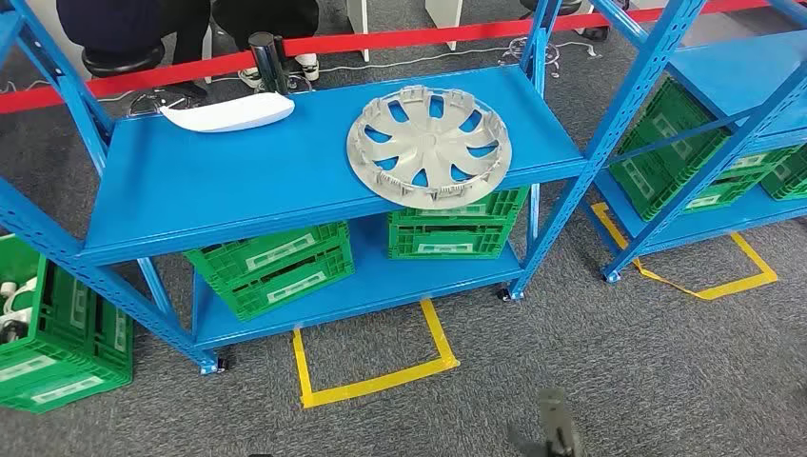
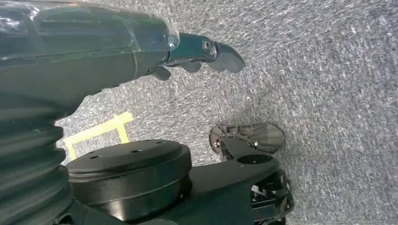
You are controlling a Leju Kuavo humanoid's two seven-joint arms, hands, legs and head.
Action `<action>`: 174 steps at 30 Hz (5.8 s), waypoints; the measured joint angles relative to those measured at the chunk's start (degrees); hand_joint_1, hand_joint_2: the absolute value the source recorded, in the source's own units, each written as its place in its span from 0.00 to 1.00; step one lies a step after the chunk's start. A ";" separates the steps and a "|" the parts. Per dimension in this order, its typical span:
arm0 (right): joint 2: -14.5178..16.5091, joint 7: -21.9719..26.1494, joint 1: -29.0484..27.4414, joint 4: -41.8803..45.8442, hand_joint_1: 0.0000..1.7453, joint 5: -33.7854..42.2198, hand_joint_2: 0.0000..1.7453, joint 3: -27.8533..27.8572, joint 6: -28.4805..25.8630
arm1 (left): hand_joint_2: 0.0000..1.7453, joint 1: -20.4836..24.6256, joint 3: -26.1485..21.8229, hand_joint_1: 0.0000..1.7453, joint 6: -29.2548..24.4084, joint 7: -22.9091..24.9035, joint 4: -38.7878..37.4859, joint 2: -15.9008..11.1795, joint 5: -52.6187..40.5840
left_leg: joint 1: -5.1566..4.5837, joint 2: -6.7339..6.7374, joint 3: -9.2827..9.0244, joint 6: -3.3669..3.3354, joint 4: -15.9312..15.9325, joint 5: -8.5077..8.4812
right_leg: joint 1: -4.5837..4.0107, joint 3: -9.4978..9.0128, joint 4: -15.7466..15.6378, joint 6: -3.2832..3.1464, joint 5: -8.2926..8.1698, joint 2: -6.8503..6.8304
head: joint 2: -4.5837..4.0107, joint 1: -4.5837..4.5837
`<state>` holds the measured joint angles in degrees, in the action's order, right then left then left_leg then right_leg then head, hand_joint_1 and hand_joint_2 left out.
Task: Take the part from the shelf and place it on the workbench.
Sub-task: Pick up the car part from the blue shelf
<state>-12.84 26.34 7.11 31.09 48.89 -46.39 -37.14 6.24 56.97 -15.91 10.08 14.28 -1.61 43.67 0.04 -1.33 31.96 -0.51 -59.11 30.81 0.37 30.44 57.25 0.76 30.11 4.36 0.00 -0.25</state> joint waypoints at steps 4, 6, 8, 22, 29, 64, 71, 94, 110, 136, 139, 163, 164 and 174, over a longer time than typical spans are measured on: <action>-3.98 -6.95 -4.67 18.96 0.00 -12.83 1.00 10.26 -0.45 | 0.50 -0.03 0.03 0.00 0.13 -0.17 -0.12 0.09 0.46 | -0.03 0.47 0.11 -0.10 0.00 0.07 | 0.00 0.00 0.03 0.05 -0.03 0.20 | 0.00 -0.08; -5.32 -10.60 -6.16 31.10 0.00 -19.09 1.00 16.17 0.17 | 0.00 -0.01 0.03 0.00 0.26 -0.46 -0.17 0.08 0.70 | -0.04 0.72 -0.01 -0.18 0.00 0.13 | 0.00 0.02 0.03 0.05 -0.03 0.37 | 0.00 0.07; -6.45 -12.56 -7.19 41.44 0.00 -22.66 1.00 21.19 0.87 | 0.00 -0.03 0.03 0.00 0.30 -0.63 -0.23 0.08 0.92 | -0.04 0.67 -0.12 -0.20 0.00 0.13 | 0.00 0.02 0.03 0.05 -0.03 0.34 | 0.00 0.16; -9.95 -14.34 -10.20 85.64 0.00 -30.14 1.00 36.15 3.67 | 0.00 -0.08 0.03 0.00 0.31 -1.71 -0.52 0.20 1.97 | -0.09 0.00 -0.15 -0.21 0.00 0.11 | 0.08 0.02 0.05 0.14 0.03 0.23 | 0.00 0.10; -10.19 -14.01 -10.61 94.29 0.00 -33.62 1.00 37.04 5.12 | 0.00 -0.06 0.03 0.00 0.99 -1.74 -0.52 0.30 2.29 | -0.12 -0.24 -0.11 -0.21 0.00 0.11 | 0.11 0.02 0.04 0.20 0.07 0.08 | 0.00 0.08; -10.27 -14.55 -10.53 100.83 0.00 -35.15 1.00 33.84 6.35 | 0.00 0.09 0.04 0.00 2.80 -3.29 -0.53 0.46 1.77 | -0.22 0.95 -1.07 -2.00 1.42 -0.33 | 0.60 4.00 7.89 1.87 4.10 -2.97 | 0.00 -0.37; -10.34 -12.38 -13.41 100.83 0.00 -33.26 1.00 34.48 6.80 | 0.00 0.07 0.36 0.00 2.32 -2.76 -0.69 0.82 0.62 | -0.36 1.93 -2.71 -1.12 1.36 1.16 | 0.56 4.09 4.58 1.35 -1.61 -4.28 | 0.00 -0.60; -10.23 -11.37 -13.87 100.94 0.00 -31.64 1.00 36.51 8.68 | 0.00 0.21 0.99 0.00 2.13 -2.52 -0.95 1.04 0.41 | 0.24 1.27 1.00 -0.88 0.06 -1.17 | 0.71 1.31 6.25 1.97 4.96 -4.03 | 0.00 0.04; -10.14 -12.21 -12.87 100.42 0.00 -32.09 1.00 36.27 8.54 | 0.00 0.43 1.02 0.00 2.20 -2.51 -0.96 1.09 0.68 | -0.06 1.35 1.35 1.68 -7.23 5.87 | 0.55 1.52 -0.16 -1.01 -1.63 -4.28 | 0.00 0.49; -9.90 -13.00 -11.51 99.50 0.00 -32.70 1.00 34.99 8.19 | 0.00 0.43 1.41 0.00 2.36 -2.25 -0.99 0.72 0.74 | -0.14 1.33 -2.87 0.53 0.88 2.04 | 0.14 3.24 1.31 0.31 -2.09 -4.32 | 0.00 -0.61; -9.88 -13.01 -11.60 99.52 0.00 -32.72 1.00 34.96 8.16 | 0.00 0.51 1.64 0.00 2.36 -2.02 -0.98 0.69 0.74 | -0.05 1.38 -2.03 1.48 -1.87 3.79 | 0.46 1.98 0.08 -0.56 -2.01 -4.37 | 0.00 -0.11; -11.05 -22.82 -11.08 98.51 0.00 -39.10 1.00 33.36 8.54 | 0.00 0.37 1.98 0.00 2.31 -2.35 -1.00 0.76 1.31 | 0.11 1.31 -1.02 -0.74 -0.02 0.47 | 1.64 4.32 4.02 3.80 -2.32 -4.27 | 0.00 -0.92; -11.43 -24.69 -10.73 98.33 0.00 -41.21 1.00 33.17 9.17 | 0.00 0.40 1.98 0.00 2.36 -2.34 -1.00 0.75 1.31 | -0.06 1.31 -1.02 -0.52 -0.12 0.70 | 1.67 3.65 2.18 3.36 -2.80 -4.28 | 0.00 -0.85; -16.99 -46.27 -4.86 93.83 0.00 -71.87 1.00 30.84 18.41 | 0.00 0.48 2.02 0.00 3.39 -1.96 -1.02 0.73 0.37 | 0.06 1.55 -1.19 0.12 0.32 0.98 | 1.17 3.12 1.17 1.93 -1.94 -4.13 | 0.00 0.24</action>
<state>-29.83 -19.93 2.24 124.92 -22.98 -15.55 -18.74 6.72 58.99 -12.52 8.11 13.27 -0.87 44.04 0.10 0.22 30.77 -0.39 -58.79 31.79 1.54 33.56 58.42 2.68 28.17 0.23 0.00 -0.02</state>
